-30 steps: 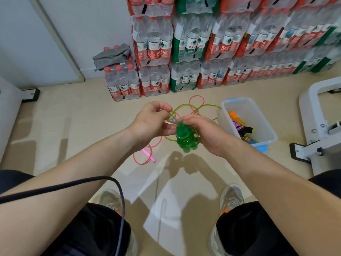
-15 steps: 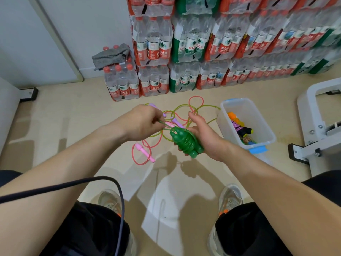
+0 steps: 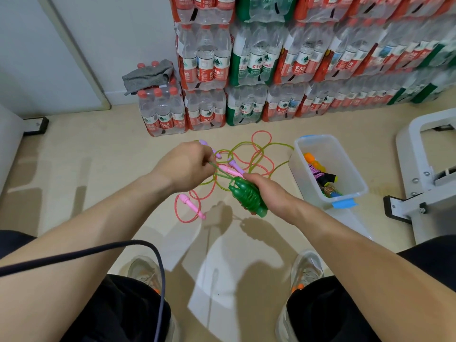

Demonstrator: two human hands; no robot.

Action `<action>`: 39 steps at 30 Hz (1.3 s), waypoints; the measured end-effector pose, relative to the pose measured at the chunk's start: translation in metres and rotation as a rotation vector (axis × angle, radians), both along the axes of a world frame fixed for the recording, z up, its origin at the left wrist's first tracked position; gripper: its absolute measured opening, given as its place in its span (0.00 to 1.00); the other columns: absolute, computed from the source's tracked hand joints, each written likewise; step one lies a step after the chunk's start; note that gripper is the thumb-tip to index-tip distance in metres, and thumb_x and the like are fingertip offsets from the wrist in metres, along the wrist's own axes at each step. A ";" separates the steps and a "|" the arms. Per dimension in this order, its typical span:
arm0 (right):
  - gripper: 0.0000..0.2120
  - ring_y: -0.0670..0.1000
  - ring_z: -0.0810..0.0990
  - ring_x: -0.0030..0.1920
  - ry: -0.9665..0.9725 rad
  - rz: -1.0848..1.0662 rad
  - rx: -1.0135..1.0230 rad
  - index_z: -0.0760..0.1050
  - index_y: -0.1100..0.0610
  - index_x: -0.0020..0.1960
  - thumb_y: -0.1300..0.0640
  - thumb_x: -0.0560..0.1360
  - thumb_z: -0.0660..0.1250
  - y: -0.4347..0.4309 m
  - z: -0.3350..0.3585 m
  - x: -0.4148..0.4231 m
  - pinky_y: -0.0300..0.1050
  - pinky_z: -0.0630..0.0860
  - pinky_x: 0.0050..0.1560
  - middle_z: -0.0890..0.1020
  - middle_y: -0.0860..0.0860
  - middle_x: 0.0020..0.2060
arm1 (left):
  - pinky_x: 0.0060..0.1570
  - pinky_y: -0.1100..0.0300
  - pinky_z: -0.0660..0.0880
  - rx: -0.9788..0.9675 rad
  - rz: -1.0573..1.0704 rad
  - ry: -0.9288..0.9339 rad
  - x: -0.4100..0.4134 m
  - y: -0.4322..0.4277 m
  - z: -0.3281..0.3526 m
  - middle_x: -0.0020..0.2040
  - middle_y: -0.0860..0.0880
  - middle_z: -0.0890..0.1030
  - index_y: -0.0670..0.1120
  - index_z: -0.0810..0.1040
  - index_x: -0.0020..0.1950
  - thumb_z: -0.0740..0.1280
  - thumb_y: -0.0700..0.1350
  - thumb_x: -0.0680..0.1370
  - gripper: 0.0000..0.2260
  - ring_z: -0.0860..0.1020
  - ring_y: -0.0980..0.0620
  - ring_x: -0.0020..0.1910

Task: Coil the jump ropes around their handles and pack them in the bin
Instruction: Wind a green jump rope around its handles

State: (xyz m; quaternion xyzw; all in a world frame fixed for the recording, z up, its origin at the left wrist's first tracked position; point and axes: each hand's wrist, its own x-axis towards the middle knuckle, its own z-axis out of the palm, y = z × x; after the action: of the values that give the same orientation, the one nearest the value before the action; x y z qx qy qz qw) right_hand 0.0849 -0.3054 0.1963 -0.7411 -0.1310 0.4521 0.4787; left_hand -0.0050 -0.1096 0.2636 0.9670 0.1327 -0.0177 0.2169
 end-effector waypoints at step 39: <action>0.11 0.53 0.84 0.47 -0.017 -0.386 0.162 0.79 0.48 0.55 0.61 0.80 0.63 -0.111 0.033 0.037 0.45 0.79 0.43 0.84 0.53 0.51 | 0.23 0.64 0.73 -1.209 0.582 -0.211 0.098 -0.132 -0.019 0.49 0.40 0.84 0.44 0.72 0.55 0.75 0.42 0.76 0.14 0.82 0.51 0.29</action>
State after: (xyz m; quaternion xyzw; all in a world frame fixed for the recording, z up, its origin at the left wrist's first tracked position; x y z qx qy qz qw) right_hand 0.1222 -0.4163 0.2295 -0.7156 -0.0266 0.3336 0.6132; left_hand 0.0927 -0.2415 0.2445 0.5971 0.3326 0.0649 0.7271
